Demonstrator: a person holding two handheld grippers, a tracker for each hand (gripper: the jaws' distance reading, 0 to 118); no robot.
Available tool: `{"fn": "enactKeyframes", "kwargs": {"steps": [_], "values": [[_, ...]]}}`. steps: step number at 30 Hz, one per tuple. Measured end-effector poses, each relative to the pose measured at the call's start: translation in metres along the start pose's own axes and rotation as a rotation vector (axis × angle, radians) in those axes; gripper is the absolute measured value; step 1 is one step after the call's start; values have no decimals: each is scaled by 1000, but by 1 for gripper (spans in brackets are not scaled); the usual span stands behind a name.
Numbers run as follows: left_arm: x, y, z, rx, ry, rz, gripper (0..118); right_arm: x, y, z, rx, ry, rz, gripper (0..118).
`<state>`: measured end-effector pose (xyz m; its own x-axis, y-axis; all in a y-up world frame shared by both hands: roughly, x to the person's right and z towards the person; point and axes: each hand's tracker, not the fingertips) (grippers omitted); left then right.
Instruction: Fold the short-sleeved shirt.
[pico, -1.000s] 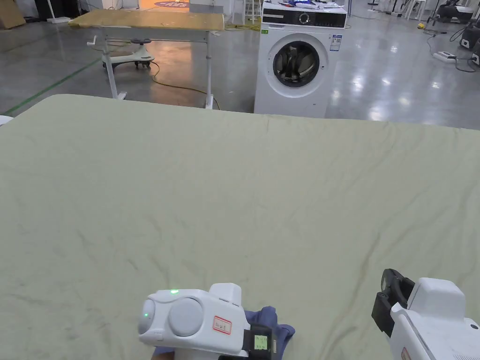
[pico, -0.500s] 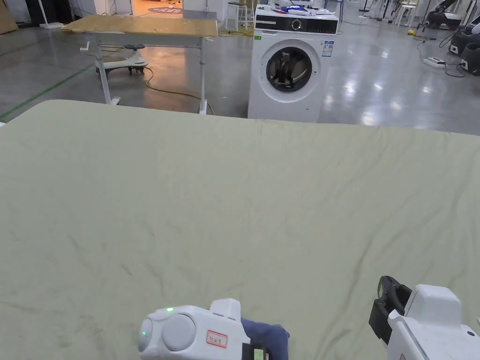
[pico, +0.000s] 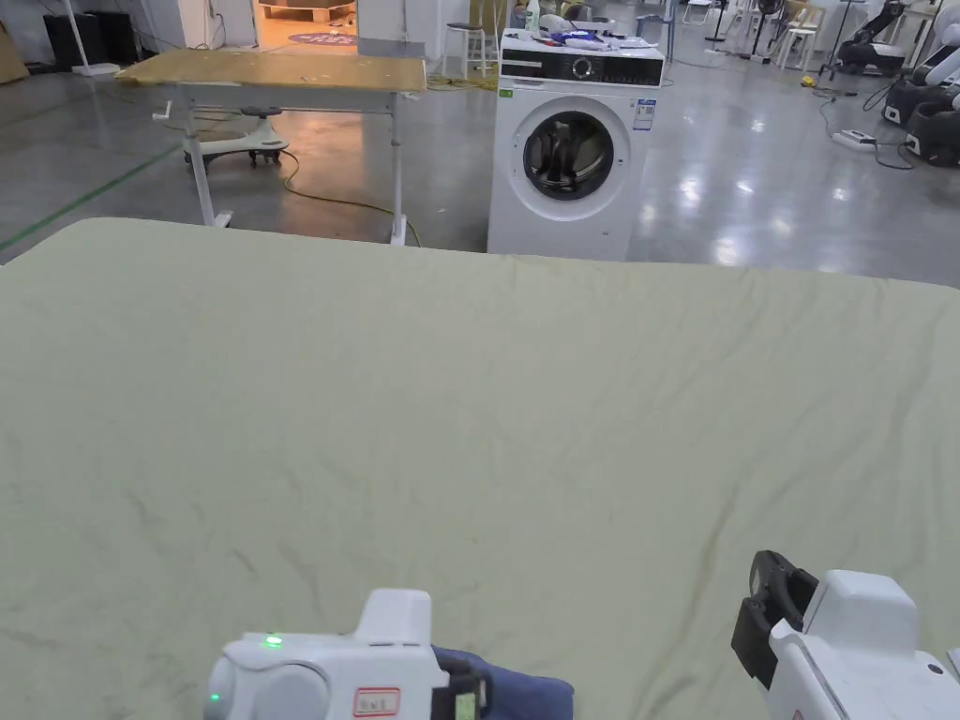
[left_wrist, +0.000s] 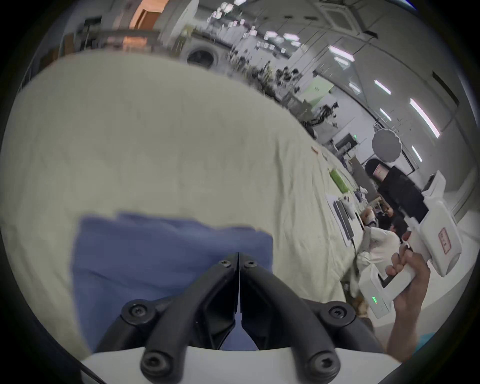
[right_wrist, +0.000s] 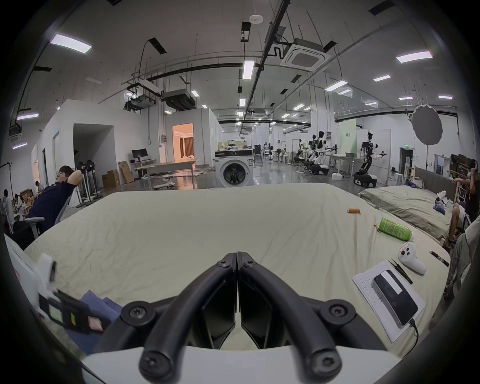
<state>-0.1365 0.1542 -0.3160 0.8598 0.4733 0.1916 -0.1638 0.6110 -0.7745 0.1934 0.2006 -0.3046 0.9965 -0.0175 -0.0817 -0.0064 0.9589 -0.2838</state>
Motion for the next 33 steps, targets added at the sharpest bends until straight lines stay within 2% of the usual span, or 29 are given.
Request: {"fn": "enactKeyframes", "kwargs": {"steps": [8,15,24,33], "values": [[-2,21,82,538,334,-255,3,-30,14,-8,86,14,5,0],[-2,19,112,779,590,-335,3,-47,26,-4,192,0,23,0],[-10,16,124,818,647,-334,3,-50,35,7,220,-2,34,0],[-33,-5,119,734,643,-256,3,-105,-43,28,-34,193,86,0]]}}
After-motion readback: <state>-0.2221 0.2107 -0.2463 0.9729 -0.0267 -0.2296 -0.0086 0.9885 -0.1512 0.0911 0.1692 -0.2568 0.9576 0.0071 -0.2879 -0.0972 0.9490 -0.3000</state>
